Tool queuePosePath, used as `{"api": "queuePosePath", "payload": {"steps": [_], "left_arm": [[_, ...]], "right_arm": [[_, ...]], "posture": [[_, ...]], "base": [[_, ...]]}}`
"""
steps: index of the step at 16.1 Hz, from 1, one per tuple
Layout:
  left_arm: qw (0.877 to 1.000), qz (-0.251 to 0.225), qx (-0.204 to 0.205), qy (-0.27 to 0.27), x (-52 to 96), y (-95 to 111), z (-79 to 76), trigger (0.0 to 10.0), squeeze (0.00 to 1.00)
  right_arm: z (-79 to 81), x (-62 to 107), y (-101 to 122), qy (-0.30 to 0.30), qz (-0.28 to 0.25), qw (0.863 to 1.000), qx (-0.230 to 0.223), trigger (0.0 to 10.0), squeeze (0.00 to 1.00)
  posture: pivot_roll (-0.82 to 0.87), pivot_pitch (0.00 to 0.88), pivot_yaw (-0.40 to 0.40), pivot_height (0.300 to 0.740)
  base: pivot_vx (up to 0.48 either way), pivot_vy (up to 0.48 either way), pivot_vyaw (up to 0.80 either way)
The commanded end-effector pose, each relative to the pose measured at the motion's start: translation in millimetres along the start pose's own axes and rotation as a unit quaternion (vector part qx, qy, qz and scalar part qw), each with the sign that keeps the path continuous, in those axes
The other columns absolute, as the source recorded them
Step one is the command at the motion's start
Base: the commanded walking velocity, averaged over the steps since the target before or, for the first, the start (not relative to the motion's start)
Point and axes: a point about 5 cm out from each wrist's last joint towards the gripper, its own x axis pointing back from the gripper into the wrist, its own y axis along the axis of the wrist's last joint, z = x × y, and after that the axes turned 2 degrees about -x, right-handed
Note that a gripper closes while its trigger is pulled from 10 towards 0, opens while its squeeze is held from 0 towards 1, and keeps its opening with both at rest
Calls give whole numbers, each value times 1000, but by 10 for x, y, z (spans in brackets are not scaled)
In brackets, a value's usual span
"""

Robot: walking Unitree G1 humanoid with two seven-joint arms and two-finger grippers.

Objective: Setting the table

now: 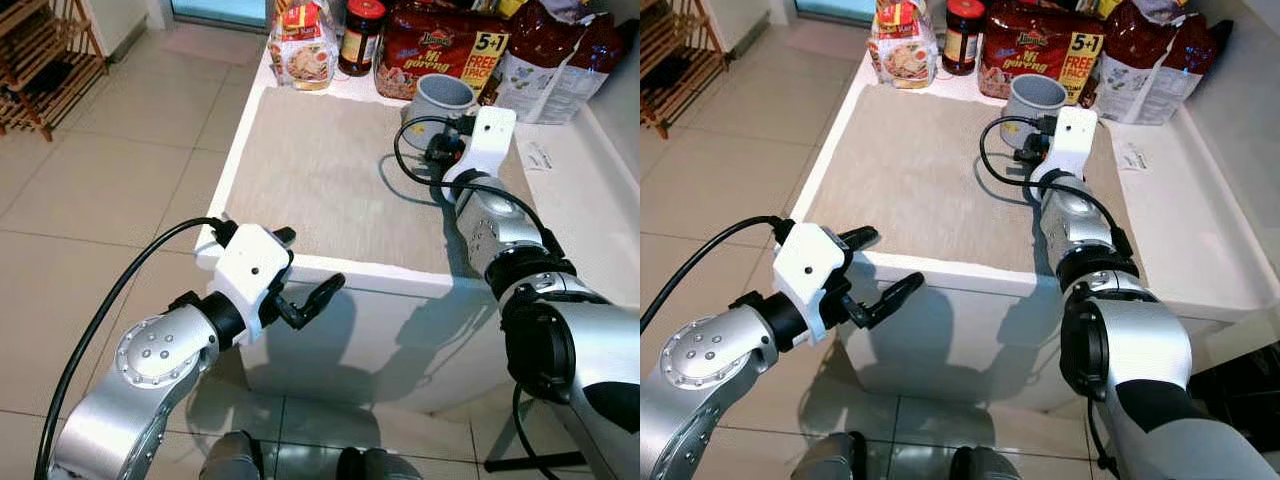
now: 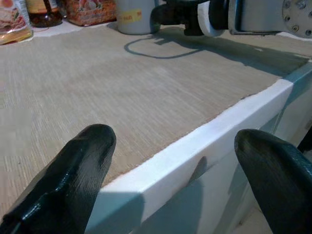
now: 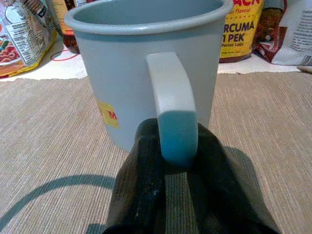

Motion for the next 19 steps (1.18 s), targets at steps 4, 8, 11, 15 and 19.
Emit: {"api": "queuePosePath", "payload": {"steps": [4,8,11,15,19], "left_arm": [[1000,-3,0,0,1,33,-8,10000,0],[1000,-6,-3,3,-38,33,23,10000,0],[1000,-16,-9,21,-99,48,93,10000,0],[997,-25,-26,62,-218,49,216,10000,0],[993,-39,-2,116,-255,47,317,10000,0]], "right_arm": [[-17,-7,45,3,-7,1000,5,0,0],[-36,-6,65,2,-12,1000,9,0,0],[13,-3,214,18,-74,997,7,0,0],[80,248,308,65,-176,982,38,0,0],[111,842,245,71,-209,975,17,5098,0]], "posture": [[196,158,-122,740],[196,137,-121,740],[183,100,-116,740],[142,59,-86,740],[102,40,-91,740]], "base": [[0,0,0],[0,0,0],[0,0,0],[0,0,0],[0,0,0]]}}
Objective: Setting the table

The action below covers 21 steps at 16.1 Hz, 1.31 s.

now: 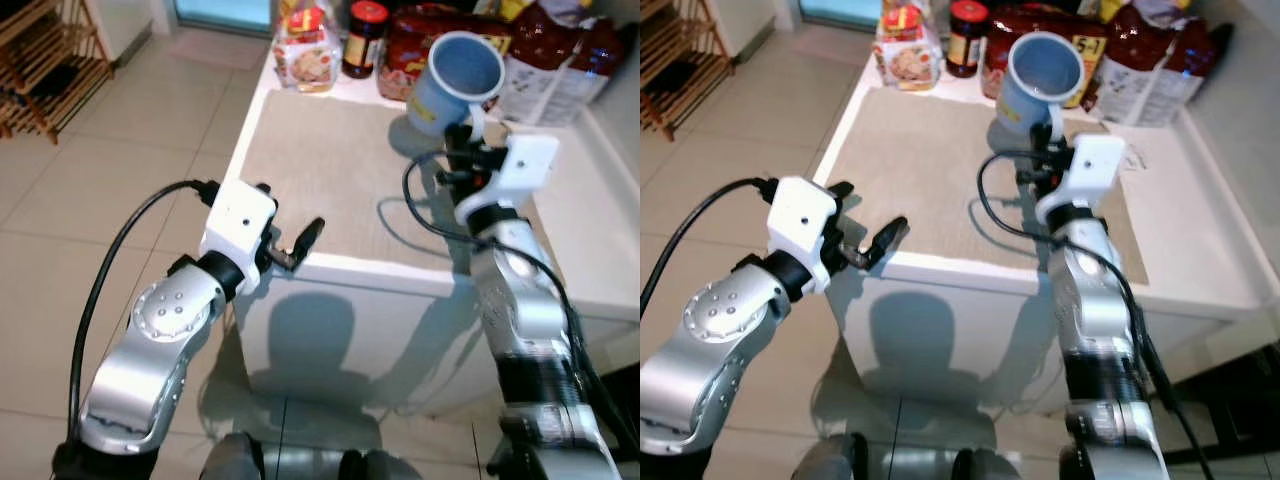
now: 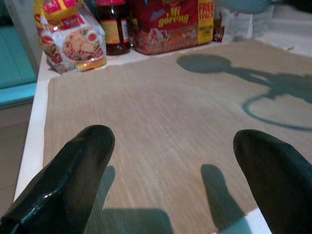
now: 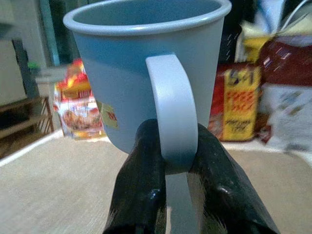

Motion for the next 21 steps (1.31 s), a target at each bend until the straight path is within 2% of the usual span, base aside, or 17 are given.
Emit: {"api": "queuePosePath", "payload": {"steps": [1,3,4,7,9,13,16,19,20,21], "left_arm": [[1000,2,15,17,-4,-48,-14,10000,0],[1000,0,16,13,-33,-47,-44,10000,0],[1000,-8,18,10,-69,-21,-40,10000,0],[1000,-15,20,14,-108,-19,-8,10000,0],[1000,-3,16,24,-113,-68,8,10000,0],[999,-10,16,31,-117,-103,13,10000,0],[1000,-10,10,27,-121,-123,4,10000,0],[1000,-3,-2,22,-90,-190,8,10000,0],[1000,4,-6,21,-66,-238,12,10000,0],[1000,7,-10,21,-57,-255,14,10000,0]], "right_arm": [[36,228,136,-17,-26,999,-29,10000,0],[42,408,90,-33,3,998,-46,10000,0],[98,449,108,-20,15,999,-47,10000,0],[171,490,132,-2,29,998,-53,10000,0],[179,508,119,-7,39,998,-53,10000,0],[197,578,59,-1,61,997,-48,10000,0],[170,662,-7,12,76,996,-48,10000,0],[73,754,-47,38,83,994,-61,10000,0],[54,807,-71,80,100,990,-57,10000,0],[28,824,-83,92,107,989,-50,10000,0]], "posture": [[84,30,-84,740],[85,24,-80,740],[80,16,-70,740],[83,9,-66,740],[84,5,-66,740],[79,0,-65,740],[79,0,-65,740],[79,0,-67,740],[80,0,-67,740],[79,0,-65,740]], "base": [[0,0,0],[0,0,0],[-300,0,0],[-201,0,0],[0,0,0],[0,0,0],[0,-445,0],[0,-480,0],[0,-480,0],[0,-480,0]]}}
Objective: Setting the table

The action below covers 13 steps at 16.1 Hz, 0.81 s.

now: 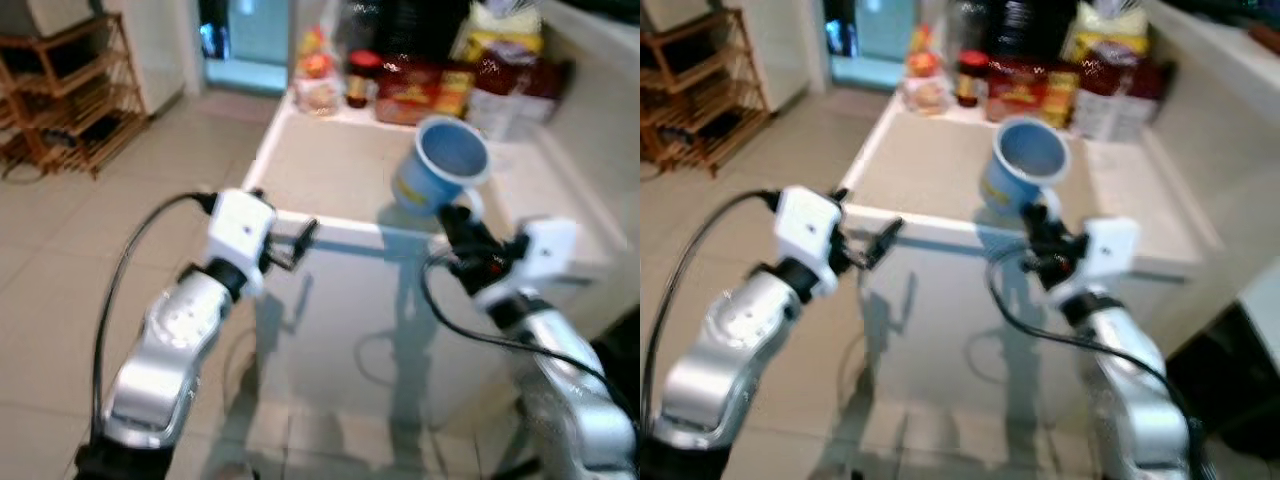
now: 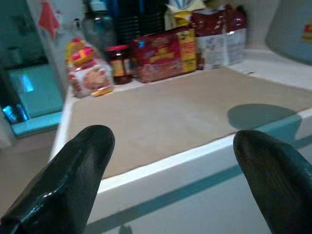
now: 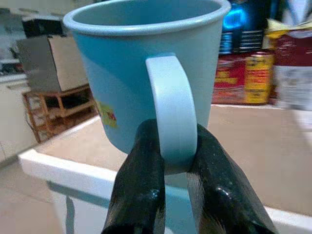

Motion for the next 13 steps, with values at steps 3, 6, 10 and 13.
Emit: {"api": "queuePosePath", "payload": {"steps": [3,6,10,13], "left_arm": [[1000,7,-16,5,15,-36,47,10000,0],[1000,2,-21,6,-4,-21,58,10000,0],[1000,0,-24,0,-12,-17,52,10000,0],[1000,0,-24,-1,-19,-19,51,10000,0]], "right_arm": [[-70,42,42,56,12,998,9,10000,0],[-150,116,76,89,29,996,8,10000,0],[-118,255,49,170,73,983,-4,10000,0],[-74,359,66,235,100,967,-24,10000,0]], "posture": [[79,0,-66,740],[73,0,-60,740],[73,0,-55,740],[72,0,-54,740]], "base": [[0,-480,0],[0,-480,0],[0,-480,0],[0,-480,0]]}}
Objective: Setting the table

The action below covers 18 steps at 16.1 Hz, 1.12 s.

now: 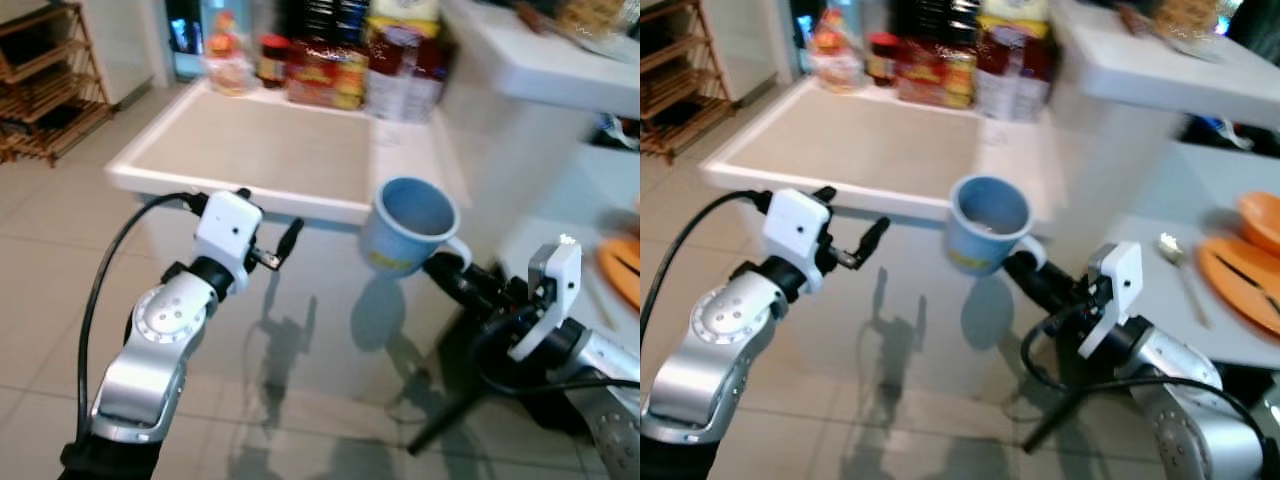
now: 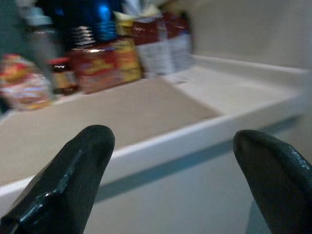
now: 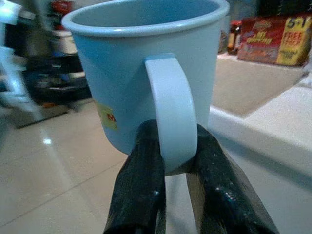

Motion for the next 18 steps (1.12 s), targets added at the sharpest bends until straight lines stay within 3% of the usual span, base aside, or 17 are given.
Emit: {"api": "queuePosePath", "payload": {"steps": [1,5,6,7,10,13,18], "left_arm": [[1000,-8,-2,-18,-37,36,-77,10000,0],[1000,-9,-2,-18,-41,37,-74,10000,0],[1000,-10,-2,-17,-48,42,-71,10000,0],[1000,-11,-2,-15,-58,48,-67,10000,0],[1000,-13,-1,-12,-90,58,-77,10000,0],[1000,-15,1,-2,-109,64,-65,10000,0],[999,-1,-4,40,-158,40,11,10000,0]], "right_arm": [[-31,51,26,-4,3,1000,0,10000,0],[-104,60,43,-35,-5,999,9,10000,0],[-182,89,49,-71,-6,997,15,10000,0],[-281,105,66,-121,-5,992,29,10000,0],[-413,109,135,-199,-34,979,40,10000,0],[-535,104,117,-301,-36,952,44,10000,0],[-391,-132,94,-307,-75,949,12,10000,0]], "posture": [[71,0,-56,740],[71,0,-56,740],[73,0,-57,740],[70,0,-54,740],[65,0,-49,740],[63,0,-49,740],[62,0,-50,740]], "base": [[0,-480,0],[0,-480,0],[0,-480,0],[0,-480,0],[0,-480,0],[0,-480,0],[0,-480,0]]}}
